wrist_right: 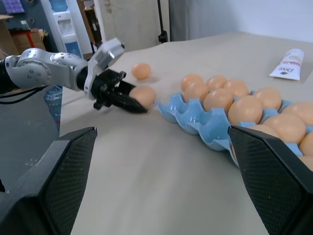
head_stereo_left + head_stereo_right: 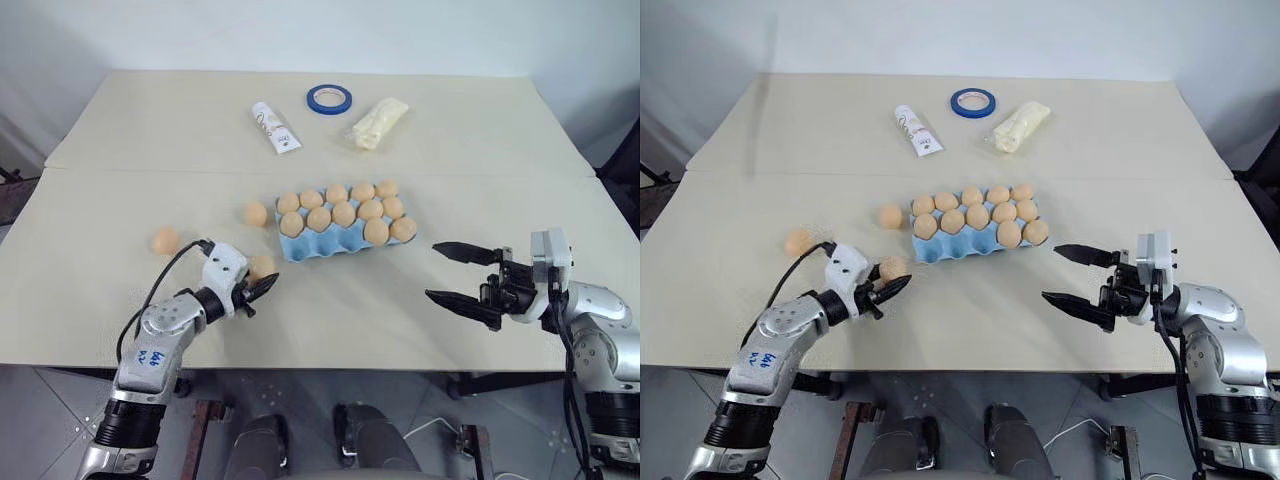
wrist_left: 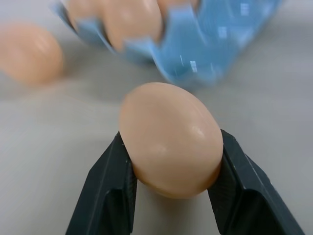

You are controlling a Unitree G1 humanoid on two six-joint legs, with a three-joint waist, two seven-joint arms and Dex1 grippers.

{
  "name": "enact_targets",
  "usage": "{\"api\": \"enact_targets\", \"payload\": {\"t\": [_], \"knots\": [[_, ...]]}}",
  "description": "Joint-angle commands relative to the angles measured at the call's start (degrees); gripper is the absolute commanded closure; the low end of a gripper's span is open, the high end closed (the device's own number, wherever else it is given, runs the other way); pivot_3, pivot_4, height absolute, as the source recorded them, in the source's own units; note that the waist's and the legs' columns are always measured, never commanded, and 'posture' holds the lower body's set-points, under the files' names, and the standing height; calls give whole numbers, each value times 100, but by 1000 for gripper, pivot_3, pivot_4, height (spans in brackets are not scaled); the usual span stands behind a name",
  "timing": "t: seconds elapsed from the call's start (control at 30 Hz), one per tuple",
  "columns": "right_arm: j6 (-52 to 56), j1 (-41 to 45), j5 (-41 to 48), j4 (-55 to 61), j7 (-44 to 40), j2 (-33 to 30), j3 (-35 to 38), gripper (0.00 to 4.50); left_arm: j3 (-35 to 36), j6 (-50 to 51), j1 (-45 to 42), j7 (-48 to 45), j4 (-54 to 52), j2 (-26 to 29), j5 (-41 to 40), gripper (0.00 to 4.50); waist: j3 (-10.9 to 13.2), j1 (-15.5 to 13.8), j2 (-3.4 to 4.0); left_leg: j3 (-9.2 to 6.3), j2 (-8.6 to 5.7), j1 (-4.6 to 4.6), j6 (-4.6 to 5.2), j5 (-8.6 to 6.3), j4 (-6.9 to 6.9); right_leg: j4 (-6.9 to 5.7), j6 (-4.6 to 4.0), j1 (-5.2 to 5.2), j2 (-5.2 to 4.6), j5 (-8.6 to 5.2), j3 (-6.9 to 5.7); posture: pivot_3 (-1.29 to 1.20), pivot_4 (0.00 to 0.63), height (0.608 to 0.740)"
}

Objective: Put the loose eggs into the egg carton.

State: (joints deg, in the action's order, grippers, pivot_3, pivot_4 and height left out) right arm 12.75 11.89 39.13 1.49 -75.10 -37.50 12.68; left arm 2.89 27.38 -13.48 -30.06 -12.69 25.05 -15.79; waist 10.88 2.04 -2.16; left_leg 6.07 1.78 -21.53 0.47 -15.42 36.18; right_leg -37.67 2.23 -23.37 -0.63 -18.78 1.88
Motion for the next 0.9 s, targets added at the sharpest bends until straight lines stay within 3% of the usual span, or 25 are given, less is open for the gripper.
{"api": "enact_targets", "payload": {"t": [0.03, 0.27, 0.6, 0.9], "knots": [[-119, -86, 119, 125, -12, 26, 200, 0, 255, 507, -317, -159, -507, 74, -584, 2950, 0, -25, 0, 1, 0, 0, 0, 0, -1, 1, 0, 0, 0, 0, 0, 0, 150, 740], [-172, -146, 123, 199, 45, 76, 210, 0, 104, 629, -1312, -355, 54, -160, -933, 2950, 0, -44, 0, 1, -2, 0, -1, 1, 6, -1, 2, 2, 1, 1, 1, 0, 150, 740], [-411, -275, 87, 357, 359, 355, 271, 0, -939, -841, -2682, -1102, 2635, -1158, -194, 2950, 0, -43, 0, 7, -2, 0, -5, 1, 9, 1, 5, 0, 9, 3, 6, 0, 150, 740], [-458, -594, 40, 567, 503, 358, 268, 0, -1072, -1694, -3316, -1315, 4121, -1709, 225, 2950, 1, -34, 0, 10, -2, -2, -5, 1, 11, -1, 7, -2, 10, 3, 11, 0, 150, 740]]}}
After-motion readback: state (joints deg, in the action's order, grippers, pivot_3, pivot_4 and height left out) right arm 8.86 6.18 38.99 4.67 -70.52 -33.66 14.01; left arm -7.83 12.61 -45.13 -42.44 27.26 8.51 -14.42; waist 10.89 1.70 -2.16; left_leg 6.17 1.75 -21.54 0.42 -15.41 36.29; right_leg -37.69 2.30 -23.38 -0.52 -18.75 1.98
